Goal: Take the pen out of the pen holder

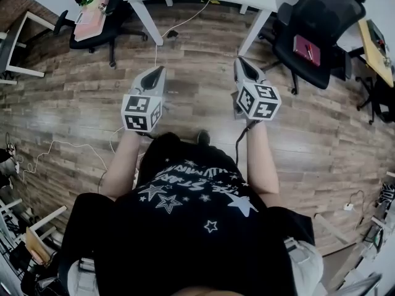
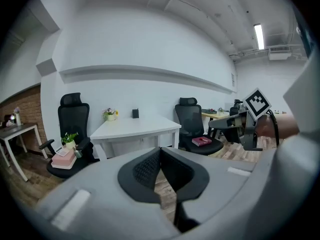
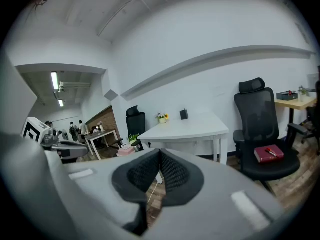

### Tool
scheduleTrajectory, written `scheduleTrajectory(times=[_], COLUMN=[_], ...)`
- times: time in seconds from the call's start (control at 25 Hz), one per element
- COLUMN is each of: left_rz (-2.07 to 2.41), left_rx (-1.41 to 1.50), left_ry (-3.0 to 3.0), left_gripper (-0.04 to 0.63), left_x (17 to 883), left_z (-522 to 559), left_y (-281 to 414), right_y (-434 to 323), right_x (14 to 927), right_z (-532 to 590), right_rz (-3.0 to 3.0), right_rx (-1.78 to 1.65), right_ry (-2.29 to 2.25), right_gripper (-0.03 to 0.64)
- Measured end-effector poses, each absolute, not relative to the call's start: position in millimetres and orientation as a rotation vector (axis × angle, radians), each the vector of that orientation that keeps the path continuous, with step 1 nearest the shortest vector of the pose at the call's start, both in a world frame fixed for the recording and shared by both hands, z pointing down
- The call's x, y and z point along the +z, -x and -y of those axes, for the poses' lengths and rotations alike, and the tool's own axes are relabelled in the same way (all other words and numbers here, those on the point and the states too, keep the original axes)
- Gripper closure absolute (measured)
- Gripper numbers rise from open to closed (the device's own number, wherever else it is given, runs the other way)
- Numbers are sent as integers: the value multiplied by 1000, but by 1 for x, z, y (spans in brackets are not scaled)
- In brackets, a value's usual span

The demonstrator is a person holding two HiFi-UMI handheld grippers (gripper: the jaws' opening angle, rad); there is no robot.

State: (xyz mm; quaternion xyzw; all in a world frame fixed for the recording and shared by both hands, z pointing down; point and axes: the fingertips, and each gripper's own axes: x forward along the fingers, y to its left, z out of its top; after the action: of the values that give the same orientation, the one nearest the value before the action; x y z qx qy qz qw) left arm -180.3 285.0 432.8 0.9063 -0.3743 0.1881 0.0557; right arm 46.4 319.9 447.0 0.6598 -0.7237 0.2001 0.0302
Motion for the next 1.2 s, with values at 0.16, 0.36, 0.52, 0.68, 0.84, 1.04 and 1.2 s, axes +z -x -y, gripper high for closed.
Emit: scheduleTrajectory(times=[0.16,0.36,0.52,0.68,0.84,1.04,1.2], left_rz=[1215,1242,1254,1264,1232,1184,1135], left_rx=[550,526,483,460,438,421,423], left_ry=[-2748,-2736,-2716,-2698,-2680,-2706,-2736], left_gripper=[584,584,584,584,584,584,584], left_x=[427,422,425,434,444,442,435], left_z=[-277,-259,-242,-212,-165,-90,-32], left_y=[176,166,162,159,149,129,113], right_y=[-54,-56,-62,-74,-94,-113,-120], right_x=[444,435,443,457,455,447,440], right_z=[-303,-283,-268,-246,-211,-142,-88], right_rz=[2284,2331,2318,2275,2238,2199,2167], right_rx=[582,540,565,608,618,586,555], right_ry=[-1995,-1948,-1938,-1945,-1995,-2039,-2043], right_gripper=[587,440,365,345,344,344,344])
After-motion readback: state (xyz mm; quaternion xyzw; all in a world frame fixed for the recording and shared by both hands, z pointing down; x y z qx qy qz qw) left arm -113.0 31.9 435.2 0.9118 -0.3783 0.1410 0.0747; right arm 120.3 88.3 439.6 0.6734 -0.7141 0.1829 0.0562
